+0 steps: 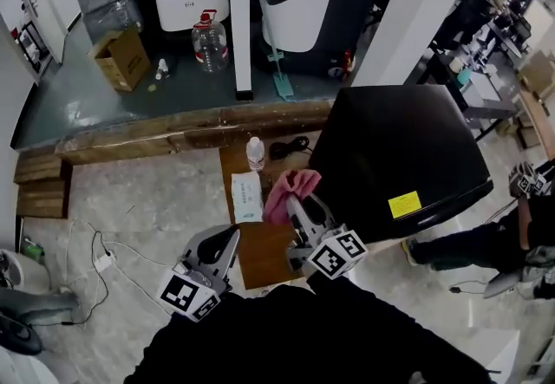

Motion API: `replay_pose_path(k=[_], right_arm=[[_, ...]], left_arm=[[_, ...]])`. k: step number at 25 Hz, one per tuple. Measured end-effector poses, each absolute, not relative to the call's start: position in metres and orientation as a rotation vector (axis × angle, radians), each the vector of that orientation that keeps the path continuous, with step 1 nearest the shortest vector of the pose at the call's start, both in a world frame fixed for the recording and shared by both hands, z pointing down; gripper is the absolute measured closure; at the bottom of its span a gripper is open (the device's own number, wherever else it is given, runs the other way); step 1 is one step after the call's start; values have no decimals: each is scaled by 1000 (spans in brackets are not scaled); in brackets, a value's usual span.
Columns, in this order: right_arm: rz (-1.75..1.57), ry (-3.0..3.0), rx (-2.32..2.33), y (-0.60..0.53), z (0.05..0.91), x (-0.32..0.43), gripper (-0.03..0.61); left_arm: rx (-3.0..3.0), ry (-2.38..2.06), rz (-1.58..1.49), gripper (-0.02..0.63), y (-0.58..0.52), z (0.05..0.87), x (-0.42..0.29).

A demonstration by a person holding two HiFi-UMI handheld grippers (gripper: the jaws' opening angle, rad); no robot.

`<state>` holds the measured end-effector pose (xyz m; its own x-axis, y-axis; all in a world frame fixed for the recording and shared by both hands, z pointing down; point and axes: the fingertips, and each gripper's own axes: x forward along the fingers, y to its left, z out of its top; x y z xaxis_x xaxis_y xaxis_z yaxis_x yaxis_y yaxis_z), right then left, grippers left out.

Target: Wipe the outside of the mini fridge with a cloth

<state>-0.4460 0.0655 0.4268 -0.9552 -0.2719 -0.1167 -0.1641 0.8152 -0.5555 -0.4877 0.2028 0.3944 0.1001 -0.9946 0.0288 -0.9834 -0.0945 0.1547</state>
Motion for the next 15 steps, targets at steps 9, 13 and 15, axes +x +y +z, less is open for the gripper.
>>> replay_pose_path(k=[9, 13, 15], right_arm=[[-1057, 2339, -817, -68, 442, -437, 491], [-1108, 2120, -988, -112, 452, -426, 491], [-1137, 2030, -1051, -121, 458, -424, 489]], left_arm=[[2399, -1732, -48, 607, 124, 405, -504], [2486, -1536, -34, 607, 95, 418, -509], [2544, -1452, -31, 608, 87, 416, -514]])
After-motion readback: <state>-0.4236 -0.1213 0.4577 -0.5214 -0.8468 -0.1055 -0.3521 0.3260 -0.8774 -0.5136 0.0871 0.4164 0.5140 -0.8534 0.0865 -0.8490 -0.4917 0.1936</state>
